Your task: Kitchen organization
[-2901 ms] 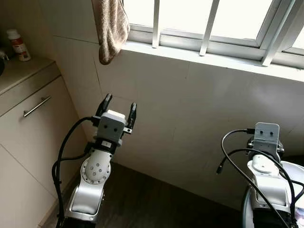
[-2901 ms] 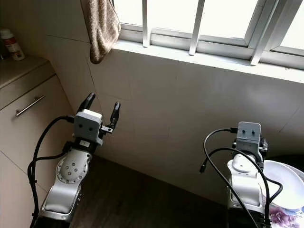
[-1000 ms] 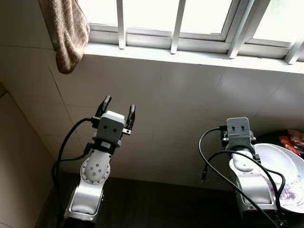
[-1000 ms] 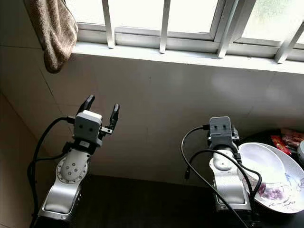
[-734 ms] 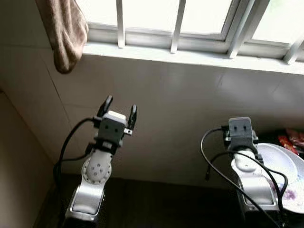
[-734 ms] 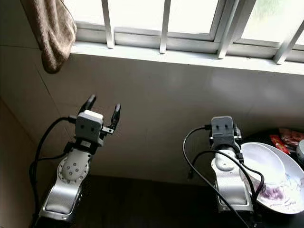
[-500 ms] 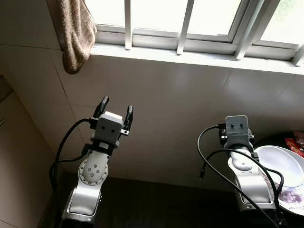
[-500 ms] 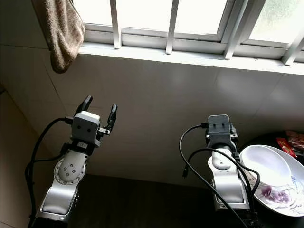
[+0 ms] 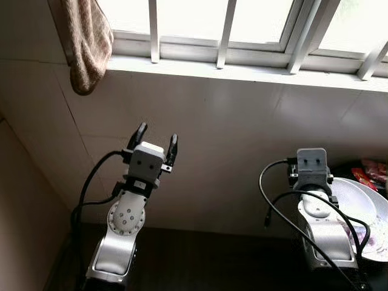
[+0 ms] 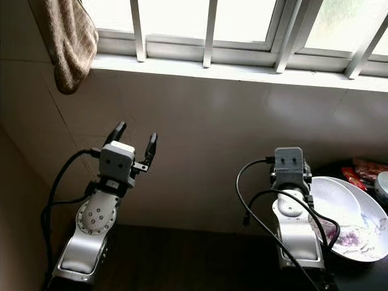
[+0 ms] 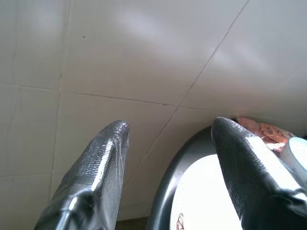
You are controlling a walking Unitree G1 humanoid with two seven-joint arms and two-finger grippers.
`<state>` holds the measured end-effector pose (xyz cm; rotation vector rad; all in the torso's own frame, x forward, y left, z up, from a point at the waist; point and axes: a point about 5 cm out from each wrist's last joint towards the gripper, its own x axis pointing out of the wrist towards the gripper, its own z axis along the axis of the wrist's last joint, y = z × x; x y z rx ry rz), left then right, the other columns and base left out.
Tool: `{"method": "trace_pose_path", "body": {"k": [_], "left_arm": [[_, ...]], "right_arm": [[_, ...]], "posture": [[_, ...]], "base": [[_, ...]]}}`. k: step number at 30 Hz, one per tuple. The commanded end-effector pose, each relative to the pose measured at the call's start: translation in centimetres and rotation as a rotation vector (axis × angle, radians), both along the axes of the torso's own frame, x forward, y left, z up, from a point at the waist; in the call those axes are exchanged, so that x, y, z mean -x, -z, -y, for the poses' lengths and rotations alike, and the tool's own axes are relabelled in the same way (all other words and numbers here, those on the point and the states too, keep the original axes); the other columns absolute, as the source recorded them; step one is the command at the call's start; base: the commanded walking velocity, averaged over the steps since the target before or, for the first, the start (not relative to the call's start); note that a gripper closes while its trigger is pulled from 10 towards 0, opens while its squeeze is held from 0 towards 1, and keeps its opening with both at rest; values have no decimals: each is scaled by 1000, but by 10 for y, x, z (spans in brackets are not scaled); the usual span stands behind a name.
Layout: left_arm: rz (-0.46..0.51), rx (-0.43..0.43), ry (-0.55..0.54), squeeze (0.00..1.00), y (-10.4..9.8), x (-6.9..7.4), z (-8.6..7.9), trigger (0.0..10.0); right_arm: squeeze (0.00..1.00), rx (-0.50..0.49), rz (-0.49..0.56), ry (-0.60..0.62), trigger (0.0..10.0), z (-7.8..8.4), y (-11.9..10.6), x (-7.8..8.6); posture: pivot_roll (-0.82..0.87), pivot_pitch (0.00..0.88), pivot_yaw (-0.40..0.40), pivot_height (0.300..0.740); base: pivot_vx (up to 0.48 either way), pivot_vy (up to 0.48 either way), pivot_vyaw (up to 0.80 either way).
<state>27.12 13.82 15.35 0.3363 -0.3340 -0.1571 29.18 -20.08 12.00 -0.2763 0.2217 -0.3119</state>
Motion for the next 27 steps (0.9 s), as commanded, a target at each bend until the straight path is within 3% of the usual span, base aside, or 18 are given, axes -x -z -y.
{"method": "trace_pose_path", "body": {"k": [1, 5, 16, 19, 27], "left_arm": [[12, 5, 21, 0, -4, -1, 7, 10000], [11, 6, 22, 0, -4, -1, 7, 10000], [8, 7, 21, 0, -3, -1, 8, 10000], [6, 7, 23, 0, -3, -1, 8, 10000], [2, 7, 22, 0, -2, -1, 8, 10000]], "right_arm": [[0, 3, 3, 30, 10000, 8, -2, 1], [0, 28, 7, 21, 10000, 8, -3, 1], [0, 18, 6, -103, 10000, -4, -2, 0], [0, 12, -21, -150, 10000, -8, 1, 0], [0, -21, -114, -206, 10000, 1, 11, -6]], "posture": [[27, 0, -49, 740], [27, 0, -50, 740], [27, 0, -52, 740], [24, 0, -50, 740], [30, 0, -54, 740]], "base": [[0, 0, -800], [0, 0, -800], [0, 0, 0], [0, 0, 0], [0, 0, 0]]}}
